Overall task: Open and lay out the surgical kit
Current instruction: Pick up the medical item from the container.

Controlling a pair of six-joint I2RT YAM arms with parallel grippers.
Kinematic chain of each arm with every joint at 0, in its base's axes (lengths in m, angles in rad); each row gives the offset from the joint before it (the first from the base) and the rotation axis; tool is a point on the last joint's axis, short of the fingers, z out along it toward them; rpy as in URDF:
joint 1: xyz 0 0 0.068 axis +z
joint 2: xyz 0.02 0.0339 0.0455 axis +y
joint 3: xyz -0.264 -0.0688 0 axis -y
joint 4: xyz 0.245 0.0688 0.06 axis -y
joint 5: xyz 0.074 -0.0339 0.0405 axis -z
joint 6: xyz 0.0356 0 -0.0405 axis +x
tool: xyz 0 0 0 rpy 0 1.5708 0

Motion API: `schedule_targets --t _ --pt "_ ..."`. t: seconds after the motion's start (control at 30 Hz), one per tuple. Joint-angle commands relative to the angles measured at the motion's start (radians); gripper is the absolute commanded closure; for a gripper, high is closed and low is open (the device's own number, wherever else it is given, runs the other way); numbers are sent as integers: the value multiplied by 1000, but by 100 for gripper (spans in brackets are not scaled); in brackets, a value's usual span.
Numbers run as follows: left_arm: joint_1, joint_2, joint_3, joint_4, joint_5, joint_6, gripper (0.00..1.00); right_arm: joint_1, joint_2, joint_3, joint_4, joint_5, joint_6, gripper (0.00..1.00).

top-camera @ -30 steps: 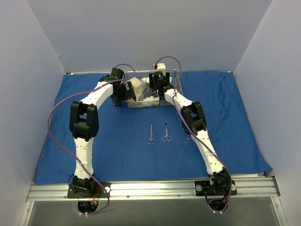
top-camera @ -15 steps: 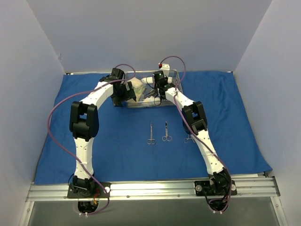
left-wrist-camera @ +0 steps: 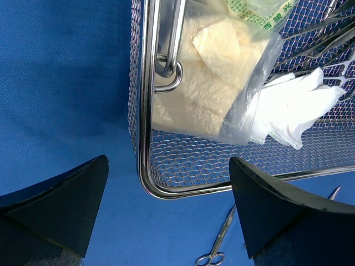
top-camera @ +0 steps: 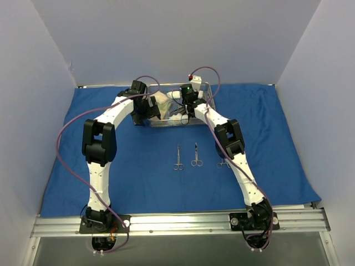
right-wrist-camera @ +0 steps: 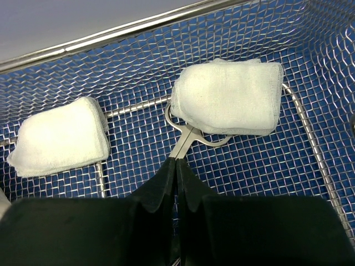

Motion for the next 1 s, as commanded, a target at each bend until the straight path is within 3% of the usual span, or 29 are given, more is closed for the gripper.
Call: schedule_targets --t 0.0,0.1,0.13,0.17,0.37,0.47,0.53,0.63,0.83,0.97 --pt "-9 -48 -11 4 3 15 0 20 -82 -27 29 29 -51 100" --pt "-11 -51 -16 7 6 13 0 19 -67 26 -23 5 -42 97" --pt "-11 -51 -16 7 10 13 0 19 -62 30 -33 3 -17 80" --pt "-11 -50 -16 9 9 15 0 20 -62 18 -40 9 -5 75" --pt "-11 -50 -19 7 15 12 0 26 -18 30 -110 26 52 63" --pt "-11 -51 -22 10 17 12 0 29 10 58 -129 32 63 62" --pt "-11 -51 -20 7 17 12 0 34 27 93 -159 53 67 70" --pt "-11 -54 -25 13 20 9 0 31 56 134 -254 63 63 70" --pt "-7 -48 -34 12 20 10 0 -7 68 131 -472 -45 84 69" --pt "-7 -59 -46 35 27 2 0 -44 16 2 -479 -32 102 76"
